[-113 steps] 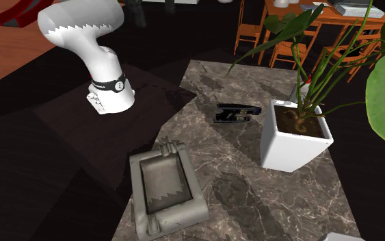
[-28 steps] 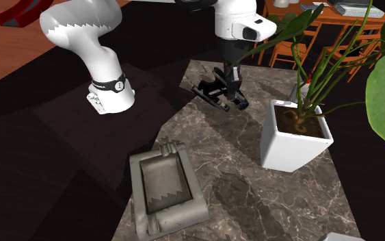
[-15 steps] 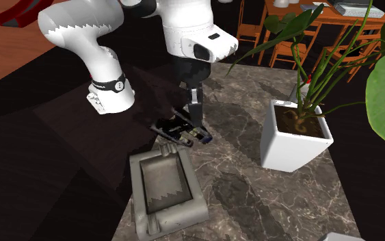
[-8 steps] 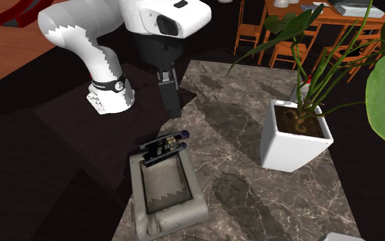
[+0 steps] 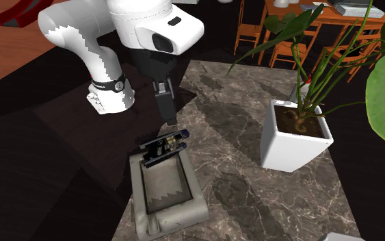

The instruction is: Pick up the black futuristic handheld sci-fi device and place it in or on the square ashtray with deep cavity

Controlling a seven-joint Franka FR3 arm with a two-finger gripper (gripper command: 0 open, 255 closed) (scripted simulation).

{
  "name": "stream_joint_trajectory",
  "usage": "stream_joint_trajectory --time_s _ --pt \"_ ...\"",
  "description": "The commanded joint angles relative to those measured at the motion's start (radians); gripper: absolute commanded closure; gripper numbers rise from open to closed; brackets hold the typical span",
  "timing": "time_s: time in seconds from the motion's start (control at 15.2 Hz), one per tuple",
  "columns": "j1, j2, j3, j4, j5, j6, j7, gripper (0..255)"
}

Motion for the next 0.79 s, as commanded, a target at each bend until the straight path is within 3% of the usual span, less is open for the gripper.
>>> stream_joint_trajectory --time_s 0.0,0.46,0.53,0.73 --pt "0.002 0.013 -0.003 -0.010 0.003 0.023 -0.004 0" --pt "0.002 0.013 -0.003 -0.010 0.003 0.023 -0.004 0" --pt "0.002 0.013 -0.003 -0.010 0.003 0.023 -0.004 255" --pt "0.002 0.013 -0.003 -0.010 0.003 0.023 -0.004 255"
